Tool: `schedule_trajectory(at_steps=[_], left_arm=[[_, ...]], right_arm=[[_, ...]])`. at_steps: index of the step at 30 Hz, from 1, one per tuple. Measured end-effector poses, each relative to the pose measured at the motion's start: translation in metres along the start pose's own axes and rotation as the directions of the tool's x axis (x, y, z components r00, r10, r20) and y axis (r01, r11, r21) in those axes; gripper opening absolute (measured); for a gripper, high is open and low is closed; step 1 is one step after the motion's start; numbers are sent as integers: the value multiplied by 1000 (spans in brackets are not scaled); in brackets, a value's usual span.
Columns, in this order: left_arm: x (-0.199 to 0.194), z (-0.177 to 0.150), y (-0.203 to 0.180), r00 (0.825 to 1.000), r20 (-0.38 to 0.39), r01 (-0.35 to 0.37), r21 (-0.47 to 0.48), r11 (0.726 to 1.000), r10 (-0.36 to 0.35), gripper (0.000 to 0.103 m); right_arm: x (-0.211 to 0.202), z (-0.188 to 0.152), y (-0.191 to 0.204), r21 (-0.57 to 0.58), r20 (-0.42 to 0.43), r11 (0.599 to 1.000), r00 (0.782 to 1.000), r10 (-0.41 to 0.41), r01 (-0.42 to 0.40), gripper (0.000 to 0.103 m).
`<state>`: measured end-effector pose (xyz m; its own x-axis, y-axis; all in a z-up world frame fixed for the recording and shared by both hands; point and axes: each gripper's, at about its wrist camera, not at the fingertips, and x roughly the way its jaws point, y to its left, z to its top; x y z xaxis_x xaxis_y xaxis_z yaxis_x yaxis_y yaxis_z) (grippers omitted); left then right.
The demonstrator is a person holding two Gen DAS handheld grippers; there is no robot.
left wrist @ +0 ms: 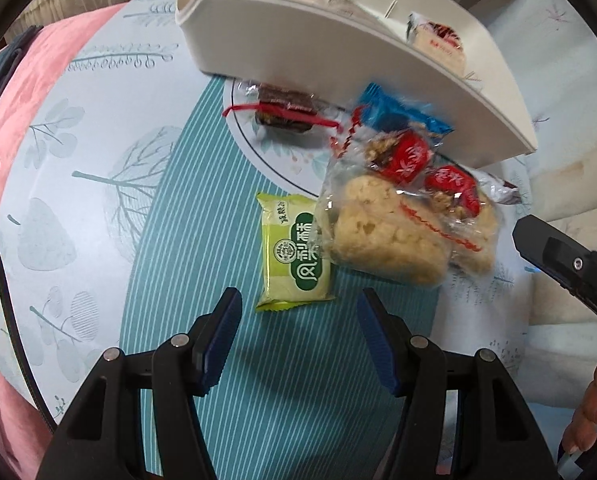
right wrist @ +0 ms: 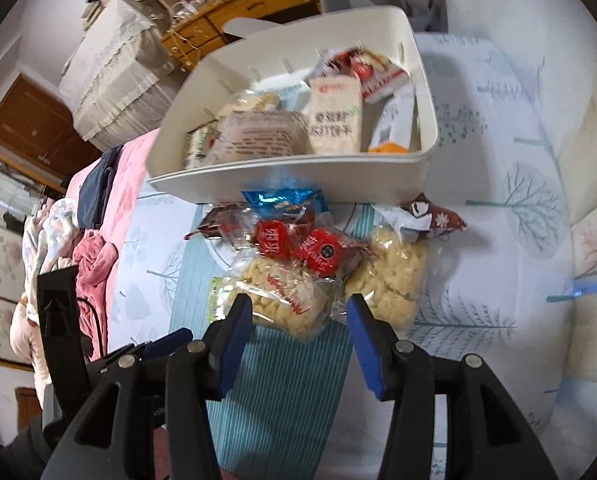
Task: Organize snacks
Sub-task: 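Withdraw both tools from the tray toward the remaining snacks, then grasp the green pear-cake packet with the left tool while the right tool grasps the red-labeled snack bag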
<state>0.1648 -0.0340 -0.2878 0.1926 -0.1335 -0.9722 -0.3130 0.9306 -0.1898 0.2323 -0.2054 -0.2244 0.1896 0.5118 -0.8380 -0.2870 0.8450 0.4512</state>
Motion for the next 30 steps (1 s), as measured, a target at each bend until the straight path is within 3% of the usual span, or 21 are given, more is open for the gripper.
schedule_trajectory(at_steps=[5, 10, 21, 25, 28, 30], left_arm=[[12, 6, 4, 1000, -24, -13, -17, 1000, 12, 59], [23, 13, 2, 998, -58, -27, -7, 1000, 27, 59], [38, 26, -22, 996, -55, -74, 37, 997, 76, 59], [35, 23, -30, 994, -44, -102, 43, 994, 104, 50], [33, 23, -30, 994, -37, -106, 35, 994, 108, 37], [32, 23, -30, 995, -38, -92, 23, 996, 93, 37]], right_arm=[[19, 7, -15, 122, -19, 992, 999, 30, -27, 50], [35, 14, -17, 170, -35, 985, 999, 14, -8, 50], [59, 30, -5, 143, -56, 984, 994, -95, 102, 50], [67, 34, 5, 79, -66, 983, 985, -160, 165, 50], [74, 34, 8, 51, -84, 981, 979, -183, 188, 50], [79, 34, 8, 46, -97, 982, 979, -179, 184, 51]])
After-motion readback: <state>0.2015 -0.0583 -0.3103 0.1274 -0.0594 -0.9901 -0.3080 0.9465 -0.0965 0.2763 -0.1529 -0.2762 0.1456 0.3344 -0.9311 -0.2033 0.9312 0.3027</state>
